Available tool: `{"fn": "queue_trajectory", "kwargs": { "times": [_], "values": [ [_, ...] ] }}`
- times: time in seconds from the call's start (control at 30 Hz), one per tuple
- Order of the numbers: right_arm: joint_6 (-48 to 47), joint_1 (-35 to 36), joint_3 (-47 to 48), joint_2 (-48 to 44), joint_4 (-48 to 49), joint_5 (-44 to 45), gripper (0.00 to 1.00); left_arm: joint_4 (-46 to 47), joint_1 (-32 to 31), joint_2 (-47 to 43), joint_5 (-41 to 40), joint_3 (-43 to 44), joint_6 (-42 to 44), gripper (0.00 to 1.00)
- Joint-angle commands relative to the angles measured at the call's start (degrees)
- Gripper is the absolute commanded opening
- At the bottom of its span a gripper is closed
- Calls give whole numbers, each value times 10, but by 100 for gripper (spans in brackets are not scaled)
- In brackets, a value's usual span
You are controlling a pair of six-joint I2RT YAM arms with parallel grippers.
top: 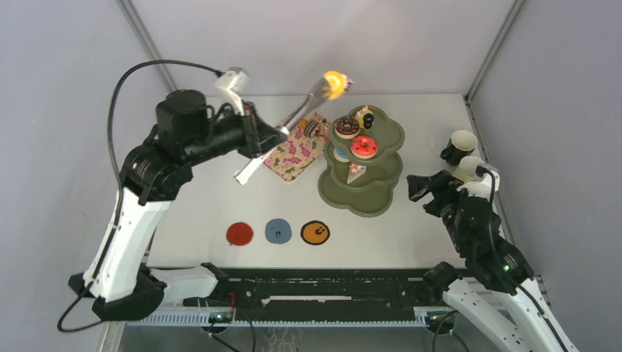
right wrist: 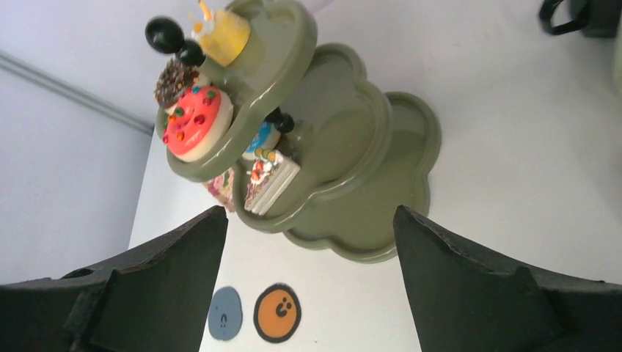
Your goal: Serve the afternoon tea
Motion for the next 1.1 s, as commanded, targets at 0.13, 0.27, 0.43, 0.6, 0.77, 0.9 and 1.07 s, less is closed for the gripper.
{"fn": "queue_trajectory", "kwargs": {
  "times": [0.13, 0.27, 0.43, 0.6, 0.77, 0.9, 1.07],
  "values": [
    [32, 4, 37, -60, -69, 146, 91, -23, -163, 143, -54, 165, -30, 0],
    [10, 4, 58, -70, -87, 171, 92, -28, -206, 202, -98, 213, -97, 0],
    [-14, 4, 80, -83, -100, 205, 92, -20, -223, 248, -139, 220, -138, 0],
    [-19, 4, 81, -106, -114, 212, 92, -29, -242, 286, -186, 240, -154, 0],
    [-17, 4, 74, -109, -124, 202, 92, -10, -242, 314, -155, 247, -163, 0],
    [-18, 4, 70, -111, -126, 196, 92, -24, -241, 338, -138, 261, -173, 0],
    [-27, 4, 55, -109, -115, 188, 92, -24, -241, 336, -141, 257, -173, 0]
  ]
}}
